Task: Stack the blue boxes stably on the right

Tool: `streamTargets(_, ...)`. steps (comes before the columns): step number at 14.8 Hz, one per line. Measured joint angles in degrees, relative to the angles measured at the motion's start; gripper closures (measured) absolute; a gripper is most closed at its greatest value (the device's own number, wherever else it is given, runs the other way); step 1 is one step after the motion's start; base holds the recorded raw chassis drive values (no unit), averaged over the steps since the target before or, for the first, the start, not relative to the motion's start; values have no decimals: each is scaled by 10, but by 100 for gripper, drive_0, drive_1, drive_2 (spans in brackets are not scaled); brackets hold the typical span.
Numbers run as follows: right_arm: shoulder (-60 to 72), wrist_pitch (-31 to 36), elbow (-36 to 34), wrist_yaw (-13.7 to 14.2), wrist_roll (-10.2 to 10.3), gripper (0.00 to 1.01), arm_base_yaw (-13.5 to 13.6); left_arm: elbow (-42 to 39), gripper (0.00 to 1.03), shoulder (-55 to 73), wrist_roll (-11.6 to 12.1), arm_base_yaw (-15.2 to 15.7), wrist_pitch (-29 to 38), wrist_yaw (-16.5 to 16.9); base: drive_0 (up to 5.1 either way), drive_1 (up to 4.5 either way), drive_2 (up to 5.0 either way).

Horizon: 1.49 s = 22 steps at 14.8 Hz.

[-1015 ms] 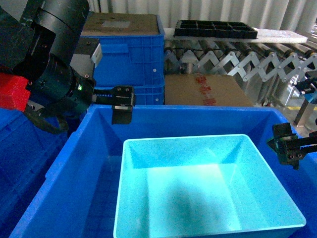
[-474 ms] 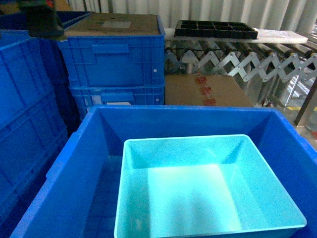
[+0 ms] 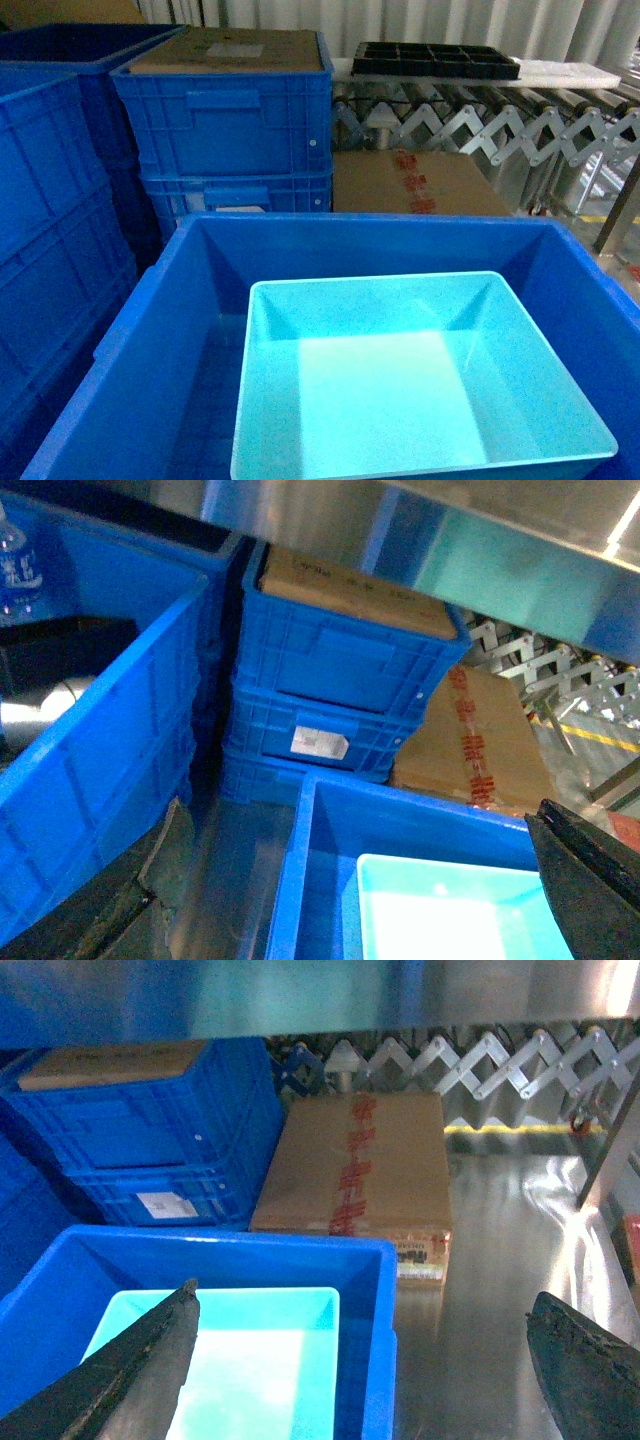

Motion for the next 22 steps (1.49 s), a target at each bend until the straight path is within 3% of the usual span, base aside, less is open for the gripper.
streamTargets(1, 8, -3, -6, 2, 1, 3, 0, -5, 5, 11, -8, 1, -3, 1, 0, 0, 0)
streamTargets(2, 2, 71, -31, 33, 1, 7, 6, -9, 5, 15, -10, 1, -3, 4, 0, 0, 0)
streamTargets(3, -35, 176, -90, 104, -1, 20, 28, -10, 5, 11, -7, 0, 8, 5, 0, 0, 0)
streamTargets(4, -75, 239, -154, 140, -1, 33, 50, -64, 17, -17, 42, 10, 138, 22, 0, 0, 0)
streamTargets(6, -113, 280, -238, 178, -1, 59, 76, -192, 42, -88, 137, 31, 257, 41, 0, 0, 0)
streamTargets(7, -132, 286, -276, 189, -1, 72, 89, -232, 55, -105, 158, 41, 281, 48, 0, 0, 0)
streamTargets(9, -180, 301, -327, 214, -2, 100, 112, -314, 83, -139, 174, 55, 299, 67, 0, 0, 0)
streamTargets(10, -204, 301, -354, 224, -3, 99, 123, -341, 100, -168, 175, 91, 311, 109, 0, 0, 0)
streamTargets(11, -220, 300, -372, 231, -3, 99, 131, -359, 101, -185, 175, 110, 316, 110, 0, 0, 0)
streamTargets(12, -240, 294, -388, 273, -3, 99, 164, -382, 101, -202, 176, 108, 316, 118, 0, 0, 0)
streamTargets(13, -263, 290, -403, 278, -3, 99, 189, -403, 101, -216, 176, 104, 315, 119, 0, 0, 0)
streamTargets(21, -397, 210, -458, 288, -3, 99, 184, -474, 101, -342, 176, 106, 266, 118, 0, 0, 0)
streamTargets(22, -406, 229, -472, 288, -3, 99, 184, -477, 101, -355, 176, 106, 258, 118, 0, 0, 0)
